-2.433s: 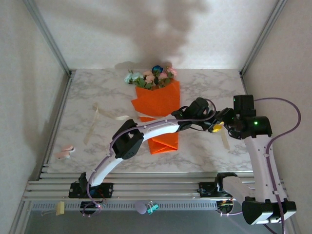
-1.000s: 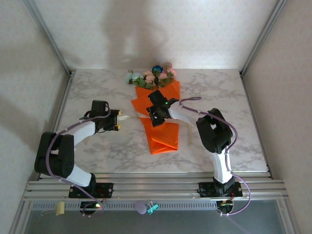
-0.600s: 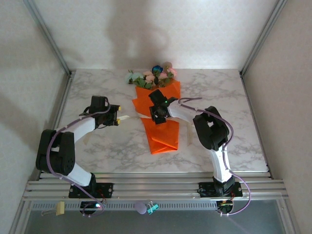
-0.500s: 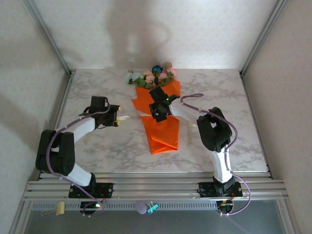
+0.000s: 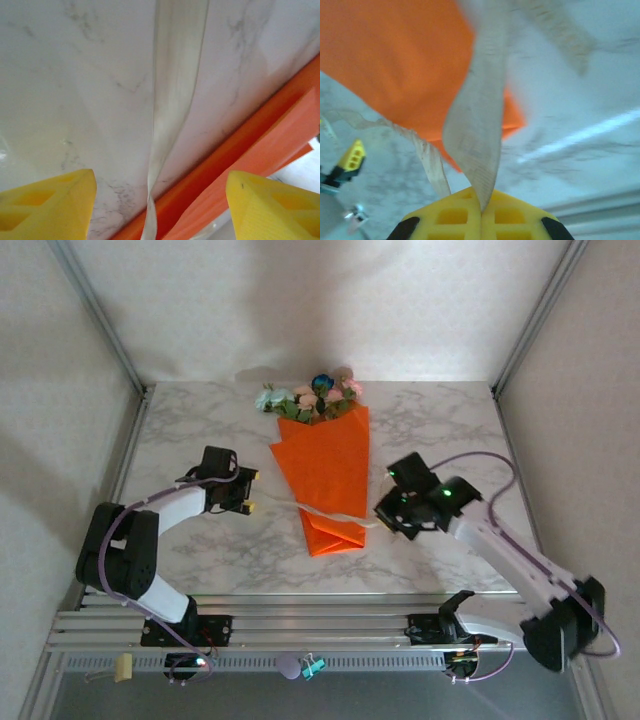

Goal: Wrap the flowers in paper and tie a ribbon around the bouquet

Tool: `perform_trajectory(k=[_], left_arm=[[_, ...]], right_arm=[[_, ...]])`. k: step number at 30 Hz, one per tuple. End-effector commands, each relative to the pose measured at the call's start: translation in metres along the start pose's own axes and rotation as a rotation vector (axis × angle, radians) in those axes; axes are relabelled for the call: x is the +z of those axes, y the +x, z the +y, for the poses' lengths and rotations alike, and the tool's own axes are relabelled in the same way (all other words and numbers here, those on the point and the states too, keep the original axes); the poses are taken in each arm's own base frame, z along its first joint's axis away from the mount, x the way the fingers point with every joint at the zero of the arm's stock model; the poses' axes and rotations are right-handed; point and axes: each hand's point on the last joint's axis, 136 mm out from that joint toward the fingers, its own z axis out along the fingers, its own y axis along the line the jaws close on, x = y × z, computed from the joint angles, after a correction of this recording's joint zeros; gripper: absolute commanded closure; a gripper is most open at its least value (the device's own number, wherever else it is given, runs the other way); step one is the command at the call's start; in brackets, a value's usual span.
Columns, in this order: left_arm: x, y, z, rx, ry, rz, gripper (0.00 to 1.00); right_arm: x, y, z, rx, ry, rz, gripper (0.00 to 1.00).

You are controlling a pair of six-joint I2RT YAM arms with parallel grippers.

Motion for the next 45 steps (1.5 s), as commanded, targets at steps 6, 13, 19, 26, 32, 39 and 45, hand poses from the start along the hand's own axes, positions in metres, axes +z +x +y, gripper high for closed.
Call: perform_trajectory(k=[6,13,19,26,32,39,45], left_arm=[[0.011,0.019,0.033,0.091,-0.127,-0.042,0.31],[0.009,0.054,0.044,0.118,-0.149,-0.016,0.31],[0.026,0.078,0.047,0.134,-0.167,0.024,0.33],[0.039,0.081,0.075,0.184,-0.236,0.050,0.75],[0.016,0.082,0.094,0.270,-0.269,0.067,1.00],[-0.024,0.090,0.114,0.340,-0.260,0.104,0.94],[-0.034,0.118,0.063,0.192,-0.075,0.136,0.47]], right_arm=[[-0.005,0.015,-0.098,-0.132,0.252,0.097,1.00],[-0.009,-0.017,-0.117,-0.107,0.314,0.015,1.00],[0.000,-0.018,-0.104,-0.086,0.274,0.054,1.00],[0.001,-0.012,-0.106,-0.073,0.253,0.069,1.00],[0.010,-0.007,-0.110,-0.081,0.252,0.100,1.00],[0.026,-0.004,-0.116,-0.098,0.273,0.150,1.00],[0.030,-0.003,-0.123,-0.095,0.292,0.149,1.00]])
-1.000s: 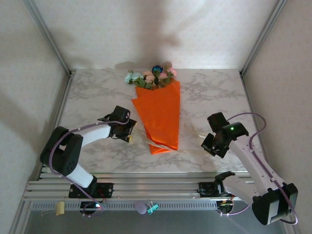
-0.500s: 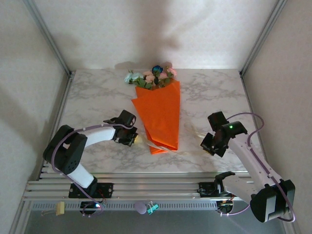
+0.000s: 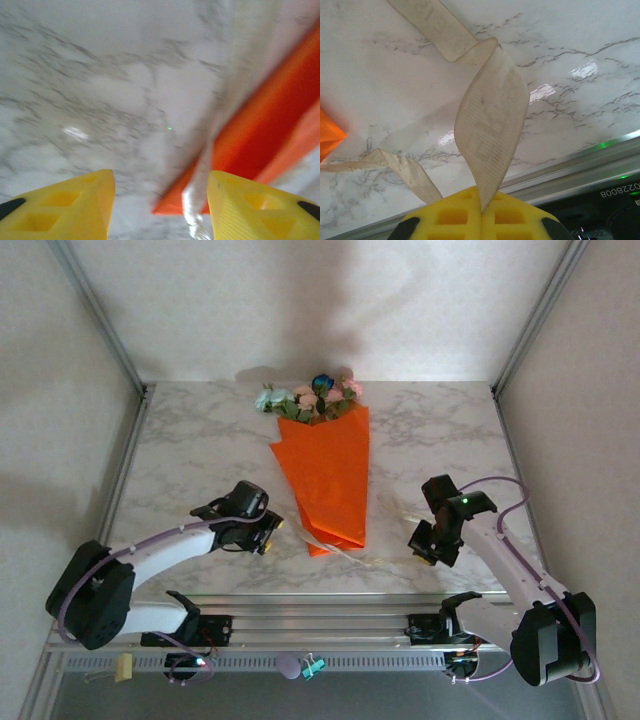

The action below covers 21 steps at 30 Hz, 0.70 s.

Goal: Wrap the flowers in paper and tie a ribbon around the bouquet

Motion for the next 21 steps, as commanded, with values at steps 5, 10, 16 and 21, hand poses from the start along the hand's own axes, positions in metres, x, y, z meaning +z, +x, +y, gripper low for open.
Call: perform_trajectory(k=[5,10,16,21], left_arm=[[0.033,0.029,-0.027,-0.011,-0.050,0.051,0.47],[0.056,0.027,-0.028,0.010,-0.069,0.036,0.48],[0.066,0.025,-0.023,0.045,-0.106,0.017,0.91],[0.040,0.030,0.000,0.097,-0.151,0.010,1.00]], right_arm=[[0.002,0.000,-0.002,-0.004,0.006,0.004,1.00],[-0.001,0.000,-0.004,-0.006,0.010,-0.006,1.00],[-0.002,0.001,-0.010,0.006,0.012,-0.021,1.00],[0.001,-0.005,-0.003,0.004,-0.001,-0.016,1.00]])
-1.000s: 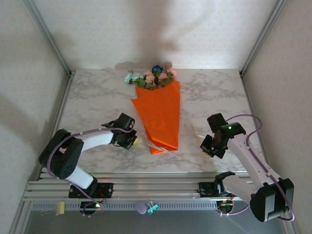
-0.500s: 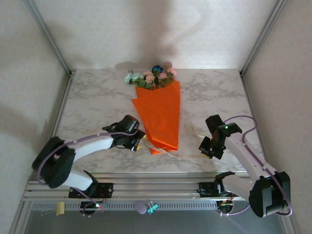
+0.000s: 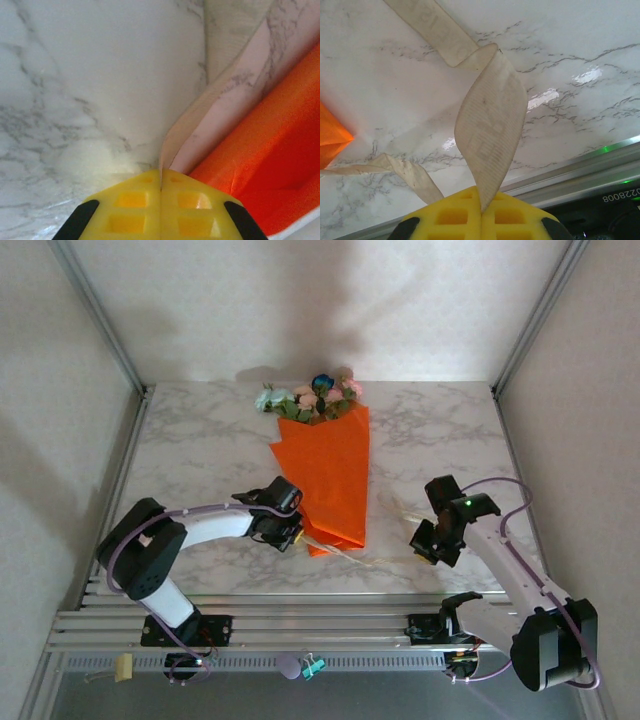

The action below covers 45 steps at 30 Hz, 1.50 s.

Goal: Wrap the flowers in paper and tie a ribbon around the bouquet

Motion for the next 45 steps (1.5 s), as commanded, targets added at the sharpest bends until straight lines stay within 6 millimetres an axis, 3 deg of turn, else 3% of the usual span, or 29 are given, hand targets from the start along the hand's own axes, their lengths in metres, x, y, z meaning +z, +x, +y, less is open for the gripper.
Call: perform_trajectory(k=[1,4,7,10,14,18,21,25,33,37,45], left_arm=[[-0.015,0.003,0.022,0.052,-0.034,-0.027,1.00],[-0.016,0.016,0.047,0.071,-0.059,0.014,1.00],[-0.012,0.026,0.073,0.076,-0.088,0.052,1.00],[-0.012,0.028,0.090,0.074,-0.107,0.055,1.00],[-0.012,0.023,0.097,0.040,-0.088,0.028,1.00],[-0.009,0.019,0.096,-0.008,-0.054,0.010,1.00],[-0.006,0.018,0.095,-0.059,-0.022,0.009,1.00],[-0.007,0.015,0.097,-0.148,0.015,0.004,1.00],[-0.005,0.010,0.099,-0.292,0.100,0.024,1.00],[-0.003,0.011,0.097,-0.295,0.100,0.035,1.00],[-0.003,0.010,0.094,-0.283,0.099,0.037,1.00]], right_arm=[[0.005,-0.002,-0.001,-0.005,0.016,0.011,1.00],[0.010,-0.004,0.002,-0.007,0.016,0.022,1.00],[0.008,-0.005,0.010,-0.074,0.034,-0.001,0.69],[-0.006,-0.005,0.029,-0.216,0.082,-0.079,0.54],[-0.008,0.011,0.070,-0.371,0.109,-0.115,0.53],[0.015,0.048,0.130,-0.477,0.074,-0.097,0.54],[0.036,0.077,0.179,-0.467,-0.022,-0.041,0.55],[0.050,0.091,0.213,-0.404,-0.015,-0.042,0.56],[0.090,0.098,0.226,-0.240,0.050,-0.017,0.53],[0.100,0.097,0.235,-0.194,0.050,-0.021,0.53],[0.119,0.097,0.224,-0.127,0.114,-0.008,0.53]])
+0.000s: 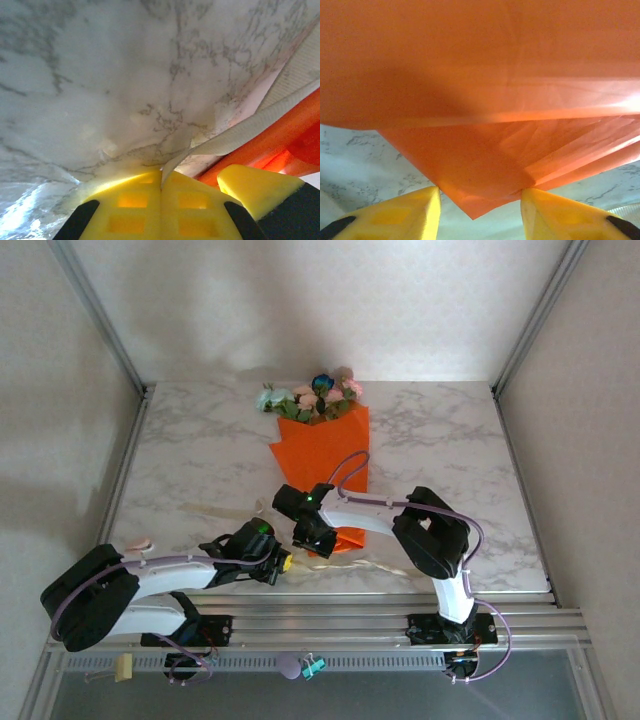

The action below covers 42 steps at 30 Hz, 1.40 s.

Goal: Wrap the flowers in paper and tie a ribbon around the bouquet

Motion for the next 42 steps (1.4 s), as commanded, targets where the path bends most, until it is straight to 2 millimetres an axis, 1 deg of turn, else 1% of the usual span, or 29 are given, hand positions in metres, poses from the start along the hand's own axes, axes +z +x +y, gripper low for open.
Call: perform_trajectory(k=[1,6,10,12,15,17,20,23,25,27,28,30,33,37,39,40,42], left_arm=[[0.004,-0.023,0.028,-0.026,-0.093,-0.080,1.00],[0.005,-0.024,0.025,-0.022,-0.093,-0.082,1.00],[0.007,-0.025,0.021,-0.019,-0.089,-0.079,1.00],[0.009,-0.025,0.018,-0.011,-0.091,-0.078,1.00],[0.011,-0.026,0.014,-0.003,-0.096,-0.082,1.00],[0.013,-0.028,0.012,-0.006,-0.095,-0.085,1.00],[0.016,-0.034,0.001,-0.017,-0.062,-0.089,1.00],[0.020,-0.045,-0.016,-0.025,-0.018,-0.100,1.00],[0.024,-0.052,-0.032,-0.029,0.021,-0.100,1.00],[0.031,-0.060,-0.044,-0.035,0.039,-0.099,1.00],[0.034,-0.063,-0.053,-0.037,0.057,-0.096,1.00],[0.043,-0.071,-0.070,-0.047,0.088,-0.092,1.00],[0.051,-0.092,-0.101,-0.062,0.150,-0.103,1.00],[0.050,-0.122,-0.138,-0.078,0.197,-0.146,1.00],[0.048,-0.129,-0.150,-0.069,0.200,-0.154,1.00],[0.049,-0.130,-0.150,-0.069,0.181,-0.150,1.00],[0.050,-0.126,-0.151,-0.056,0.161,-0.132,1.00]], right_arm=[[0.013,0.002,-0.005,0.058,0.042,0.014,0.54],[0.022,0.003,-0.011,0.079,0.066,0.025,0.62],[0.034,0.002,-0.015,0.075,0.097,0.037,0.77],[0.033,0.001,-0.013,0.067,0.098,0.031,0.87],[0.024,-0.004,-0.008,0.049,0.090,0.010,0.99],[0.015,-0.008,-0.002,0.037,0.073,-0.005,1.00],[-0.008,-0.014,0.006,0.006,0.050,-0.034,1.00],[-0.035,-0.019,0.014,-0.023,0.022,-0.046,1.00],[-0.051,-0.020,0.019,-0.043,0.000,-0.040,1.00],[-0.060,-0.019,0.023,-0.058,-0.011,-0.019,1.00],[-0.065,-0.019,0.024,-0.065,-0.017,-0.011,1.00],[-0.070,-0.019,0.024,-0.069,-0.017,0.002,1.00],[-0.074,-0.018,0.026,-0.068,-0.027,0.023,1.00],[-0.078,-0.018,0.028,-0.076,-0.032,0.028,1.00],[-0.075,-0.017,0.028,-0.072,-0.032,0.037,1.00],[-0.071,-0.016,0.029,-0.067,-0.038,0.047,1.00],[-0.056,-0.009,0.035,-0.054,-0.066,0.100,1.00]])
